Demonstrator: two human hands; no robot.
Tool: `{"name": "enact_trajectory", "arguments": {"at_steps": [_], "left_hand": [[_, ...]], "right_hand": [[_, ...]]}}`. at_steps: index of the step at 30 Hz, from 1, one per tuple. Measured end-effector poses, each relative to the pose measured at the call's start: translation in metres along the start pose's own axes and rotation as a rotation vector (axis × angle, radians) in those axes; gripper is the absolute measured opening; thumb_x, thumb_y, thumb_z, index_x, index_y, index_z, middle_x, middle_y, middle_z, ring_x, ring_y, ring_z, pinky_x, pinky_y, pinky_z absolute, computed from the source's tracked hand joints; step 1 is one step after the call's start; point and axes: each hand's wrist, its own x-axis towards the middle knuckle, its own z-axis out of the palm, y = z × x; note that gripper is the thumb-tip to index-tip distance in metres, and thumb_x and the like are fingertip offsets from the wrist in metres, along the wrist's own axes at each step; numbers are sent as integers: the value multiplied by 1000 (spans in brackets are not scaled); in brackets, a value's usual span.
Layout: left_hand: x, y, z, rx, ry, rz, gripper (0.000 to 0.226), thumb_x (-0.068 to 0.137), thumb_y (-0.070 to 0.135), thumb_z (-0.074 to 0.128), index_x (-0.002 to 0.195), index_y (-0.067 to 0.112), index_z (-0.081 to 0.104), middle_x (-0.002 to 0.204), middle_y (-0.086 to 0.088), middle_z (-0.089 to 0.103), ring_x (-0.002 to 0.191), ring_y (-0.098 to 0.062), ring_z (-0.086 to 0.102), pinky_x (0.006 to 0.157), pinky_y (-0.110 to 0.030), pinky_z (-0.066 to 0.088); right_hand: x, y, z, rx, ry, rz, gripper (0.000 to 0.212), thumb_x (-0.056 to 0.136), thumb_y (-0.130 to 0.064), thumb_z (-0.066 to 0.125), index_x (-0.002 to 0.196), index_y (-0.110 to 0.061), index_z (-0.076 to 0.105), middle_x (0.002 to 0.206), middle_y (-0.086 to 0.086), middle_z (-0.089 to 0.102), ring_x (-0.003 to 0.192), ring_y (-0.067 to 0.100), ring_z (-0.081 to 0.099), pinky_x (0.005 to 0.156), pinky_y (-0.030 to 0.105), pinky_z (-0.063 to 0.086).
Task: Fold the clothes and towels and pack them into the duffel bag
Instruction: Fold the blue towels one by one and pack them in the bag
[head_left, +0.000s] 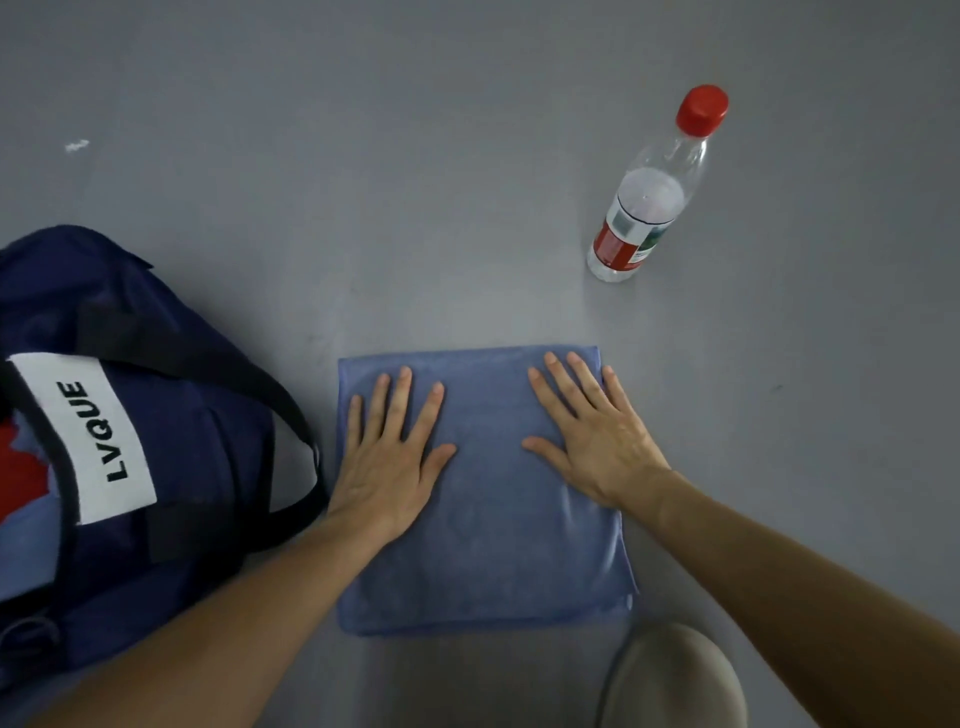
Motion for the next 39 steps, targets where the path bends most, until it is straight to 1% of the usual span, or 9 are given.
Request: {"name": "enact_trajectory", "arguments": {"at_steps": [4, 10, 13, 16, 20, 23, 29, 34, 39], "left_hand": [[32, -14, -14, 4, 5, -25, 68, 96, 70, -2, 152, 40, -24, 166, -2, -22, 152, -22, -21, 122, -51, -12], [46, -53, -34, 91, -98, 93, 69, 95, 73, -4, 151, 41, -28, 162, 3, -33, 150, -20, -27, 123, -53, -8], [54, -58, -51, 62, 6, 154, 60, 105, 51, 26, 160, 31, 16, 167, -9, 12, 152, -34, 17, 121, -57, 18], [63, -66, -60, -60, 237, 167, 40, 97, 16, 62, 137, 18, 61, 128, -16, 61, 109, -42, 59, 96, -54, 48], [81, -71, -73, -153, 176, -5, 25, 93, 20, 67, 118, 19, 65, 103, -8, 67, 95, -33, 57, 85, -46, 49], [93, -70, -84, -162, 185, -19, 12, 92, 19, 67, 103, 13, 70, 98, -9, 65, 95, -34, 57, 84, -44, 47], [59, -54, -111, -208, 439, 93, 3, 96, 14, 59, 96, 11, 59, 96, -7, 62, 87, -30, 57, 81, -44, 42], [-35, -50, -95, -132, 307, 241, 9, 89, 25, 51, 92, 18, 56, 94, 2, 61, 87, -22, 55, 90, -39, 38], [-94, -54, -60, 2, 111, 315, 16, 84, 31, 51, 88, 21, 63, 102, 6, 64, 92, -22, 63, 89, -37, 38]], "right_hand": [[13, 15, -7, 12, 4, 1, 76, 95, -69, -2, 159, -28, -7, 167, -2, -9, 153, 23, -11, 123, 55, 2], [23, 33, -16, -17, -42, -11, 69, 96, -66, -9, 155, -32, -21, 165, -3, -18, 152, 23, -16, 121, 58, 1], [33, 33, -27, 81, 8, 39, 62, 102, -55, 6, 160, -30, 7, 167, 0, 6, 153, 25, 5, 122, 52, 12], [42, 43, -39, 254, 198, 137, 41, 105, -31, 42, 143, -24, 52, 145, 6, 50, 132, 33, 44, 106, 45, 38], [56, 51, -53, 368, 212, 221, 31, 95, -10, 54, 124, -17, 63, 110, 9, 62, 107, 33, 52, 91, 39, 44], [61, 57, -61, 330, 227, 225, 28, 95, -7, 52, 119, -12, 66, 111, 11, 63, 110, 34, 50, 93, 39, 42], [25, 55, -81, 451, 493, 208, 20, 97, -11, 50, 104, -14, 68, 107, 3, 62, 100, 28, 50, 81, 34, 41], [-69, 33, -59, 378, 488, -66, 22, 95, -9, 50, 101, -7, 71, 109, 5, 69, 108, 31, 61, 92, 43, 51], [-129, 8, -15, 190, 260, -193, 19, 88, -20, 60, 97, -15, 75, 114, 6, 70, 112, 31, 65, 92, 40, 52]]}}
